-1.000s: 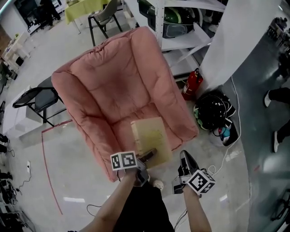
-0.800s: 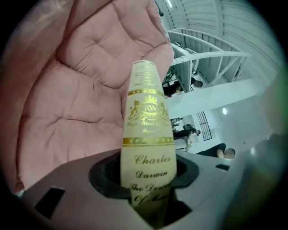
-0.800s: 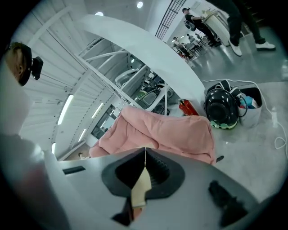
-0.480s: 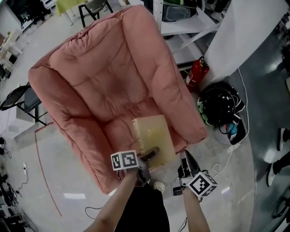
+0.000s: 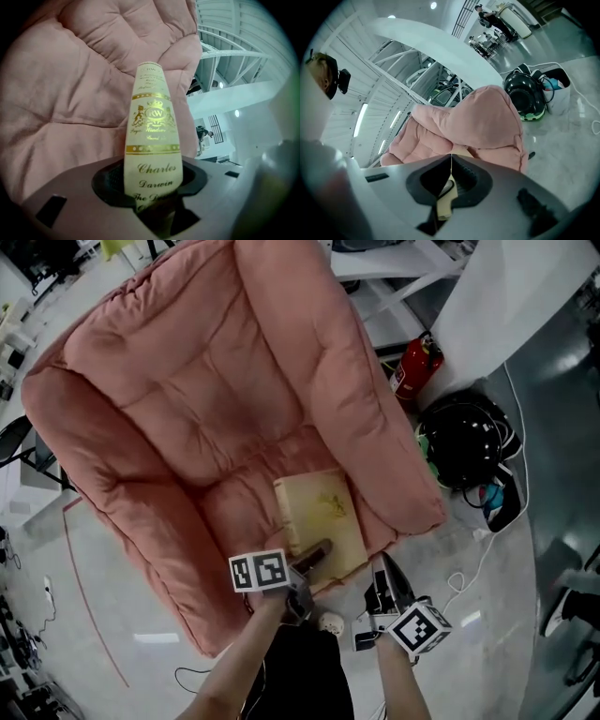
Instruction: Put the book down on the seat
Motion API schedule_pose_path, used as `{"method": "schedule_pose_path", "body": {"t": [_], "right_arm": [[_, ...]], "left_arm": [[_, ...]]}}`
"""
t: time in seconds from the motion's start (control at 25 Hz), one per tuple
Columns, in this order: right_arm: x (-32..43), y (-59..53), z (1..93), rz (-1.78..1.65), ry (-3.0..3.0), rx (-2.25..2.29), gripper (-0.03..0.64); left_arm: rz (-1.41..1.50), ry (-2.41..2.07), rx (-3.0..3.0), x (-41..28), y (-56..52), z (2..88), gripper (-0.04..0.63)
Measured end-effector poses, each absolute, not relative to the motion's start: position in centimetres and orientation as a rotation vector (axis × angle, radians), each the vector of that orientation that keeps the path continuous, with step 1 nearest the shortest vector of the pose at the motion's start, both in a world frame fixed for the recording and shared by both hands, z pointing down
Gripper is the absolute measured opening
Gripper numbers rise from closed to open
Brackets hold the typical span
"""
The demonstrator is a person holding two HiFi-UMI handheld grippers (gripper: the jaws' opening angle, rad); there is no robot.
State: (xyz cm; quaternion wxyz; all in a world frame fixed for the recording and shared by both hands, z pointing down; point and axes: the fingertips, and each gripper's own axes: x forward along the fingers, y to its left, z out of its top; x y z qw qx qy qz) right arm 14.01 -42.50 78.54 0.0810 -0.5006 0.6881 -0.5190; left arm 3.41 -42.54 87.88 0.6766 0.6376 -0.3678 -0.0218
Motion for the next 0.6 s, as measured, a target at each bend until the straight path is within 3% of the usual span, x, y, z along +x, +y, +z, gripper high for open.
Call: {"method": "schedule_pose_path", "body": {"t": [0.12, 0.2, 0.4, 0.6], "right_arm": [[13.9, -42.7, 79.1, -1.558, 2.057, -1.495, 0.012], [13.6, -42.9, 79.0, -1.561, 2.060, -1.484, 0.012], [12.8, -43.4, 78.1, -1.545, 2.076, -1.464, 0.013], [12.7, -43.6, 77.3, -1.526, 2.072, -1.455, 0.012]], "left_arm": [[0.042, -0.874, 1.483, 3.5, -42.5, 88.6, 0.232], [0.126, -0.910, 1.510, 3.4, -42.3, 89.1, 0.335], [0.447, -1.071, 1.560, 1.2, -41.3, 90.2, 0.429], [0.650, -1.208, 1.614, -1.0, -40.7, 90.0, 0.463]]}}
